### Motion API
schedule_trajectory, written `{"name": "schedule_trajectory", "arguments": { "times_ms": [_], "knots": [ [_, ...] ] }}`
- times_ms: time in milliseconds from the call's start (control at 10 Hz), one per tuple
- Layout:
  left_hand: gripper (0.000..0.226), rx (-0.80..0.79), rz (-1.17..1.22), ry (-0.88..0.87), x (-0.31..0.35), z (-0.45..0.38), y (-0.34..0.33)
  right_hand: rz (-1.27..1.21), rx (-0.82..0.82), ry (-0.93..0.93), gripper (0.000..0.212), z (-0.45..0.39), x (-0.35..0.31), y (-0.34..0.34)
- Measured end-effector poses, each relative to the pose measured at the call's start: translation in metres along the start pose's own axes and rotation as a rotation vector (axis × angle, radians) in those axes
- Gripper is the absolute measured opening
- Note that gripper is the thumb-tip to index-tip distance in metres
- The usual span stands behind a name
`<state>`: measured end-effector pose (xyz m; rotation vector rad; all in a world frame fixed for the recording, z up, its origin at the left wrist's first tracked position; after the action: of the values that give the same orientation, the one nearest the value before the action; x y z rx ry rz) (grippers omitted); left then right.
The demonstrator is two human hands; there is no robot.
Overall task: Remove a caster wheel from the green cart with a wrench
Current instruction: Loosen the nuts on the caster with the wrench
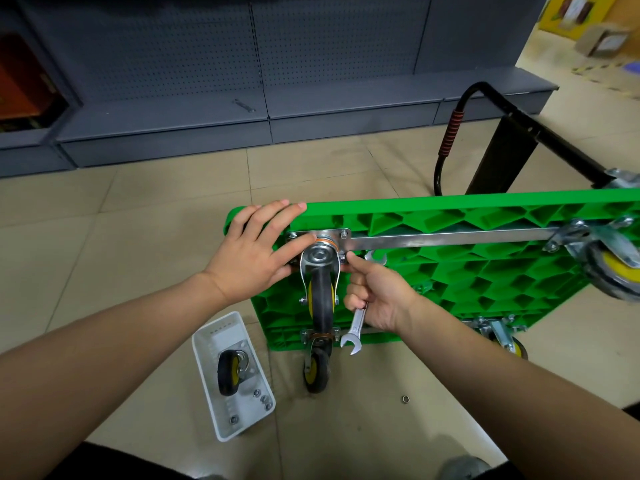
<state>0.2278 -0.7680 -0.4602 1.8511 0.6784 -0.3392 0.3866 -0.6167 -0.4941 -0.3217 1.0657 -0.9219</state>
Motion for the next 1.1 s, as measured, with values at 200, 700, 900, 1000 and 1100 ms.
{"name": "schedule_trajectory", "arguments": {
  "times_ms": [200, 700, 900, 1000, 1100],
  "knots": [
    [0.065, 0.005, -0.001, 0.004, 0.001, 0.000, 0.000, 0.023, 0.068, 0.020, 0.022, -0.005, 0.002, -0.003],
    [0.066, -0.003, 0.002, 0.008, 0.001, 0.001, -0.001, -0.006, 0.115, 0.093, 0.019, -0.011, 0.010, -0.002],
    [0.064, -0.012, 0.005, 0.010, 0.001, 0.001, 0.000, 0.026, 0.032, -0.022, 0.020, -0.005, 0.007, -0.004],
    [0.063, -0.014, 0.006, 0.010, 0.001, 0.001, 0.000, 0.049, 0.006, -0.075, 0.031, -0.001, 0.004, -0.005],
    [0.063, -0.013, 0.006, 0.012, 0.001, 0.001, 0.001, 0.044, 0.026, -0.045, 0.026, 0.001, 0.002, -0.007]
  ]
}}
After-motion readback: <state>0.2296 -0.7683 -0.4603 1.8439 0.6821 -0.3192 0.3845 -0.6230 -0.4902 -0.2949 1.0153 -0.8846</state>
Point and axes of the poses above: each hand's wrist, its own z-axis away from the middle knuckle, its own y-axis out of the back of the hand, x = y × z, the point moved 2 cm from there along -z, towards the middle knuckle, and after that the axes turned 15 degrees about -x, right-handed, at the moved point
